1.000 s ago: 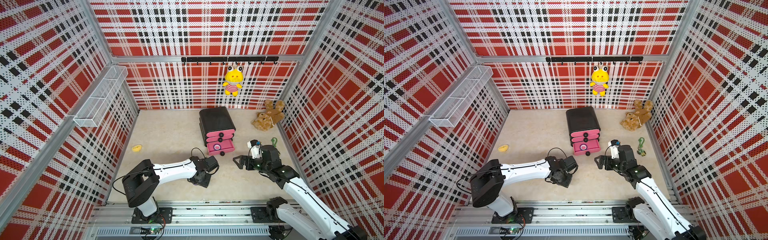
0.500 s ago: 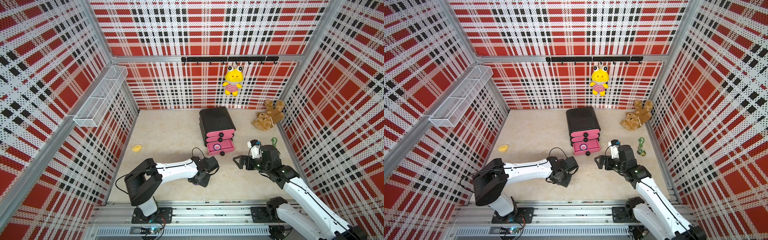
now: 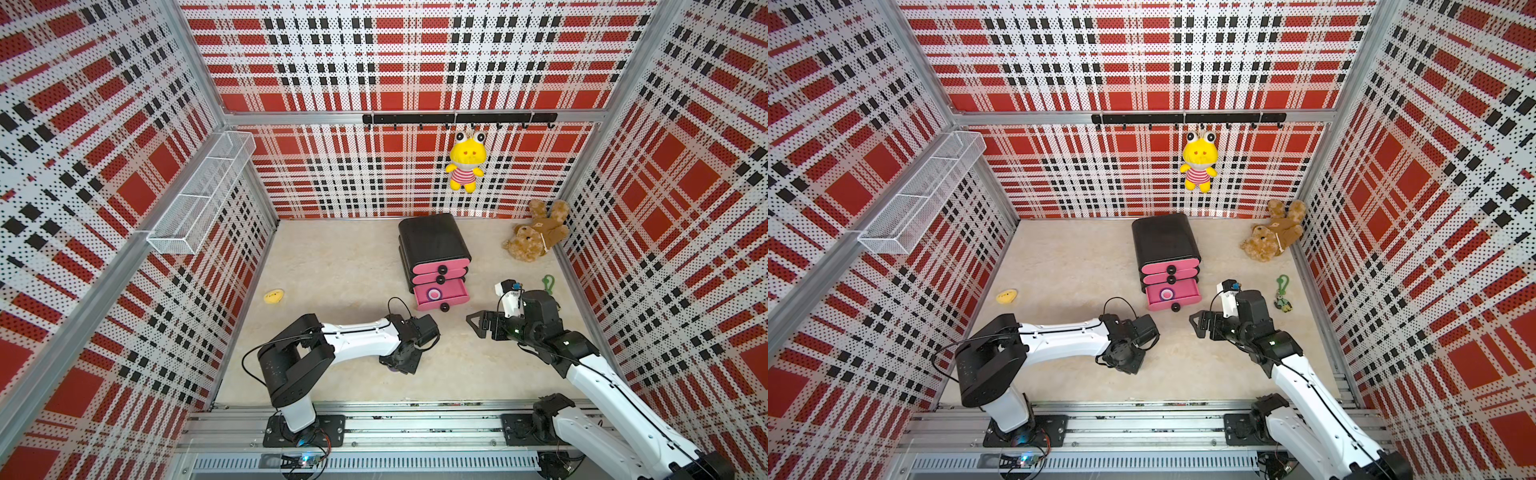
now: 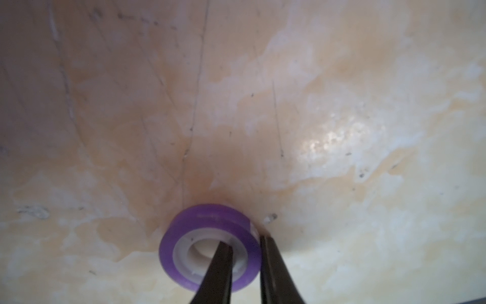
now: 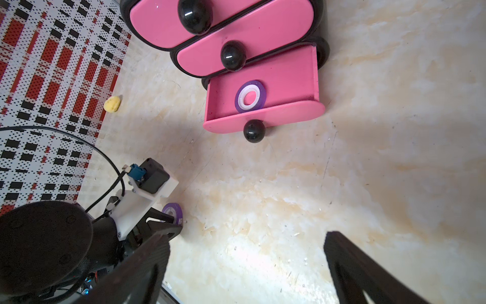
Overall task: Place the transparent tape into the drawer according to color
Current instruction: Pick up the tape from the center of the board.
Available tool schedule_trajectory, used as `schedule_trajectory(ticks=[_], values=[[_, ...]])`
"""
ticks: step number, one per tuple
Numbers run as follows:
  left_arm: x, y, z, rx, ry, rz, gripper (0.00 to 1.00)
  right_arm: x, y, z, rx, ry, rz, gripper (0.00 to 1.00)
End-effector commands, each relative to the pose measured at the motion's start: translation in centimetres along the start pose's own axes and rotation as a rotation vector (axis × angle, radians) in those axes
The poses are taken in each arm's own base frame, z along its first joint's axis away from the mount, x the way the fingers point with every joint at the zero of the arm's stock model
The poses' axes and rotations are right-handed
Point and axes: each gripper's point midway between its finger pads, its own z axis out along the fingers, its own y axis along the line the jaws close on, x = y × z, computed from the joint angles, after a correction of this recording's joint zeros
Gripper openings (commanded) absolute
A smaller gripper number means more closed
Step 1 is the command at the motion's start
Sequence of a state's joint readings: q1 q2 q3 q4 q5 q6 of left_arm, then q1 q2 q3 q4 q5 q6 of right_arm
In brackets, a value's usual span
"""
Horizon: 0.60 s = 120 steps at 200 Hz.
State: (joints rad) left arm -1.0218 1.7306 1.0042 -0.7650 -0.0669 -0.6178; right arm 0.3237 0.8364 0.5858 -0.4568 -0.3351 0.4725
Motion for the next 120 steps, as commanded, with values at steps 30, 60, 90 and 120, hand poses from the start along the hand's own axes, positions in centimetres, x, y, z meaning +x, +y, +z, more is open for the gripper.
schedule_trajectory(ticks=[30,60,90,120], values=[[0.2,-0.5,2.0,0.01,0.026,0.008,0.0,0.1,-0.6,-0.2,0.018,-0.012,0.015,1.0],[-2.1,-1.5,-0.5,0.039,-0.049,0.0,0.0,0.0,-0.6,-0.3,0.019,-0.016,0.014,1.0],[-4.4,-2.3,-3.4,0.058,-0.122,-0.009,0.0,-0.1,-0.7,-0.3,0.028,-0.02,0.016,1.0],[-6.5,-3.2,-6.0,0.077,-0.186,-0.009,0.0,-0.4,-1.4,-0.7,0.072,-0.047,0.025,1.0]])
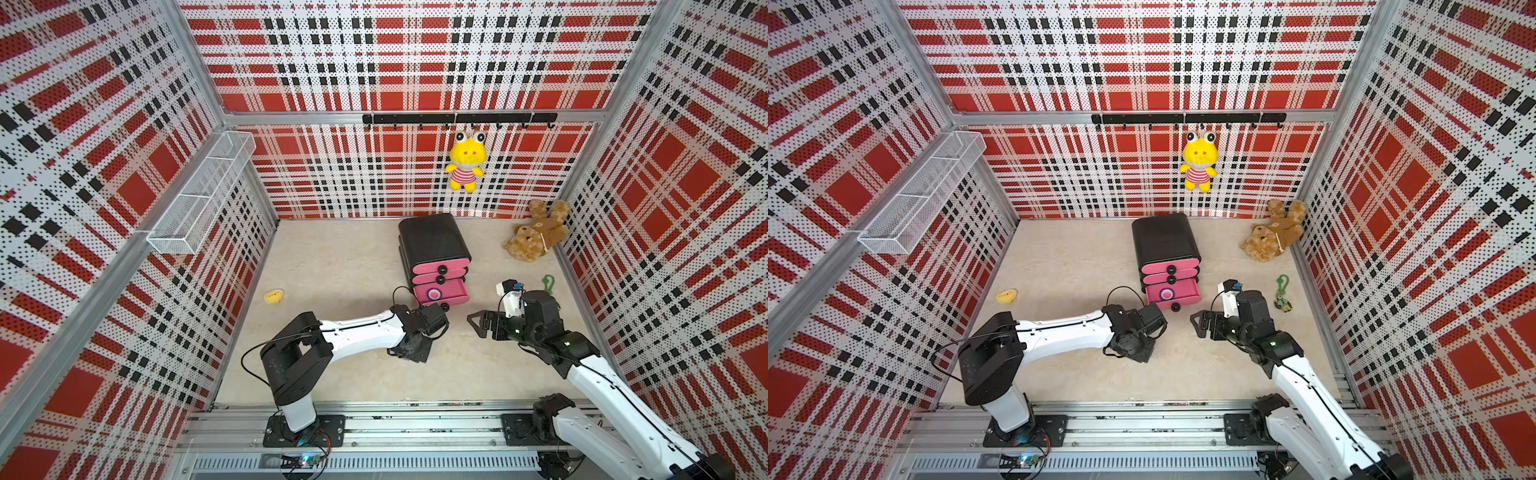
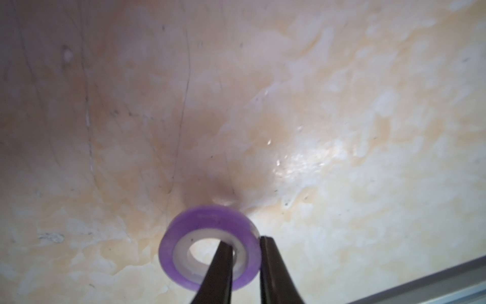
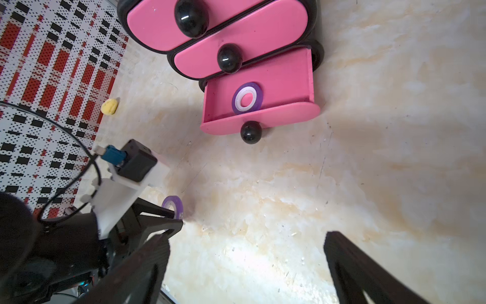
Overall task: Place the transparent tape into the drawer according to color
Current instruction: Pick up the tape from the center of the board, then place the tape in the drawer.
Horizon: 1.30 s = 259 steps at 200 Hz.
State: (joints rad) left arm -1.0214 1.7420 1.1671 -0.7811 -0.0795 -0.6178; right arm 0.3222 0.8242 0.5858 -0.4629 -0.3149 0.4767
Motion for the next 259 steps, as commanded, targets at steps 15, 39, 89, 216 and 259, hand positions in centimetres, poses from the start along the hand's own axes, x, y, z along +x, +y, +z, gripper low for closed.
schedule_trajectory(ticks=[15,39,89,216,259], values=[[-3.8,-1.2,-3.2,0.017,-0.117,0.001,0.0,-0.5,-2.0,-0.7,0.103,-0.057,0.042,1.0],[-6.5,-2.4,-4.7,0.038,-0.196,-0.004,0.0,-0.7,-2.5,-1.0,0.131,-0.085,0.061,1.0],[-11.4,-4.3,-6.5,0.089,-0.323,-0.013,0.0,-1.3,-3.1,-1.7,0.162,-0.123,0.077,1.0],[-17.6,-5.7,-3.7,0.053,-0.454,0.009,0.0,-2.0,-4.1,-2.7,0.182,-0.167,0.102,1.0],[-18.1,-5.8,-2.6,0.042,-0.461,0.02,0.0,-2.0,-4.3,-2.7,0.183,-0.168,0.105,1.0]])
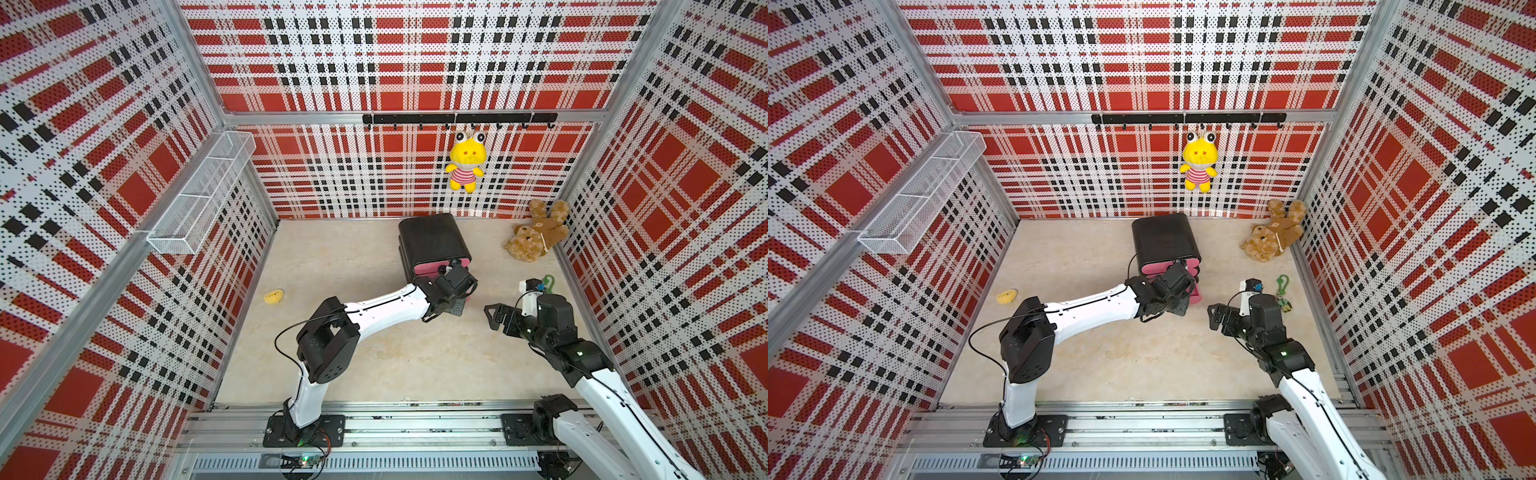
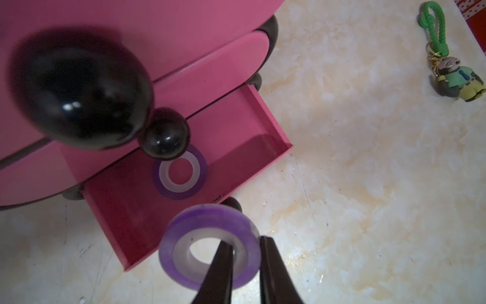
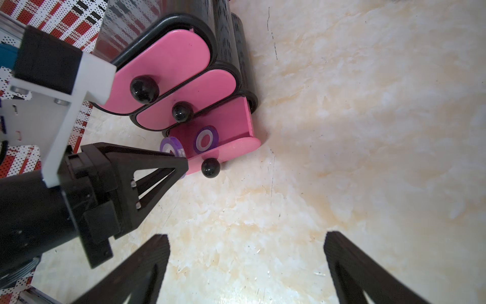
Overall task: Place the transparent tape into the drawer according to color
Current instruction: Place the tape in the drawer.
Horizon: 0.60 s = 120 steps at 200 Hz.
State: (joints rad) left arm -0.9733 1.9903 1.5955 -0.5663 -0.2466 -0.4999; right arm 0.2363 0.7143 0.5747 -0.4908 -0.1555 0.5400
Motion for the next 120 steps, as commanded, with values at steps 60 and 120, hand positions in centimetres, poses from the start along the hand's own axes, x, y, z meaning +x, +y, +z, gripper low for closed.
schedule_trajectory(ticks=[60,120], values=[[-2.1,-1.5,2.2,-0.008,-0.054,0.038,0.0,0.1,-0.7,-0.2,0.014,-0.007,0.009,1.0],[-2.9,-2.0,3.0,-0.015,-0.072,0.051,0.0,0.1,-0.8,-0.2,0.015,-0.008,0.012,1.0]])
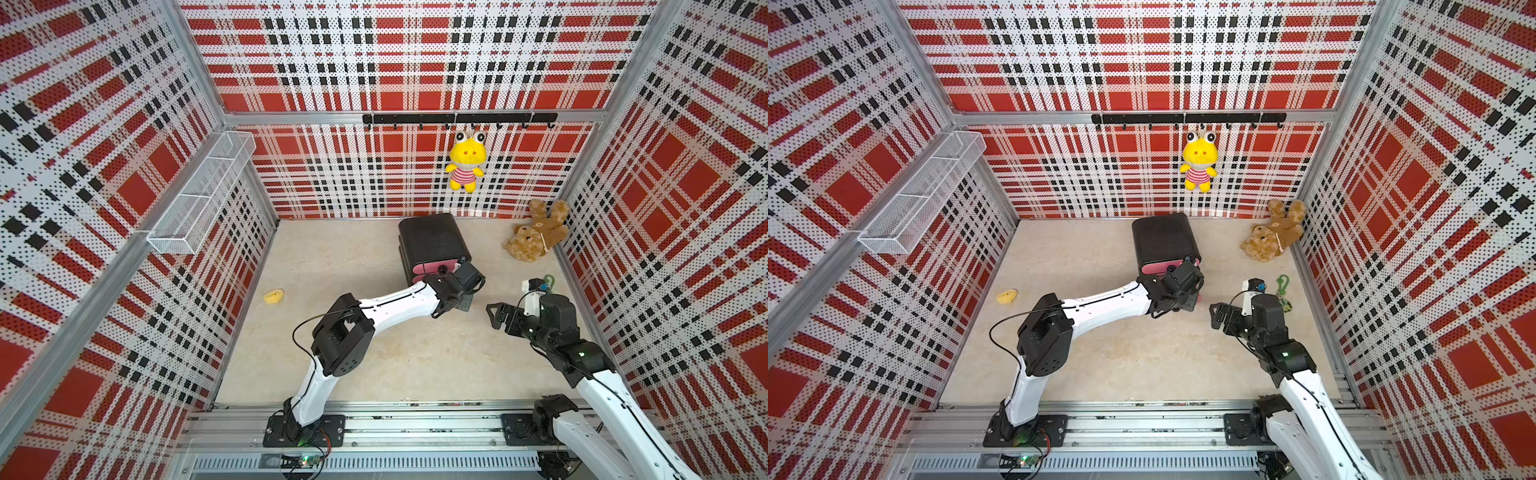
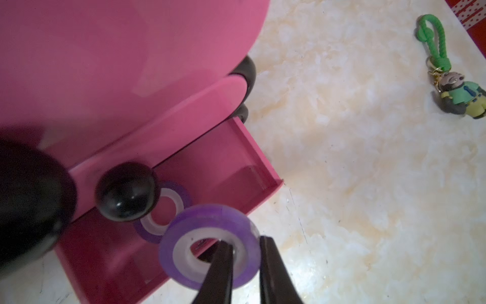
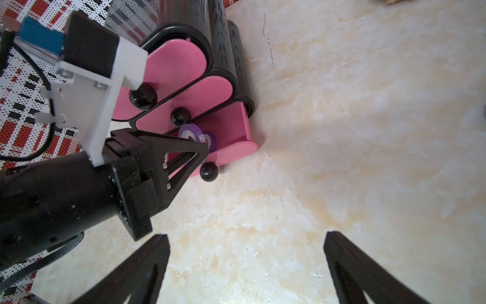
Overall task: Place the transparent tape into the drawer according to color
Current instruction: Place the tape in the drawer.
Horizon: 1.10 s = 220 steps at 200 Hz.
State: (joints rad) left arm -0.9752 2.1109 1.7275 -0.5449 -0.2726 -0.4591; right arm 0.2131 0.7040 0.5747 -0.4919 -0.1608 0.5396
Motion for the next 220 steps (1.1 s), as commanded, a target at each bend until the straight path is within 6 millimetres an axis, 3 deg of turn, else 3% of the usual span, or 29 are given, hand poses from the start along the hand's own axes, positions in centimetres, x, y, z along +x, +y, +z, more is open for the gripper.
schedule_trajectory(ticks=[1,155,187,220], values=[[-0.9,-0.4,0.6,-0.009,-0.032,0.018,0.0,0.5,-0.5,0.1,0.007,0.008,0.001,1.0],[0.1,1.7,3.1,-0.111,-0.019,0.046,0.0,0.4,-0.4,0.1,0.0,0.01,0.001,1.0],[0.1,2.0,3.0,-0.119,-0.02,0.041,0.26,0.4,-0.4,0.0,-0.002,0.009,0.003,1.0],[-0.5,2.2,2.3,-0.134,-0.042,0.037,0.44,0.5,-0.4,0.1,-0.002,0.012,0.003,1.0]])
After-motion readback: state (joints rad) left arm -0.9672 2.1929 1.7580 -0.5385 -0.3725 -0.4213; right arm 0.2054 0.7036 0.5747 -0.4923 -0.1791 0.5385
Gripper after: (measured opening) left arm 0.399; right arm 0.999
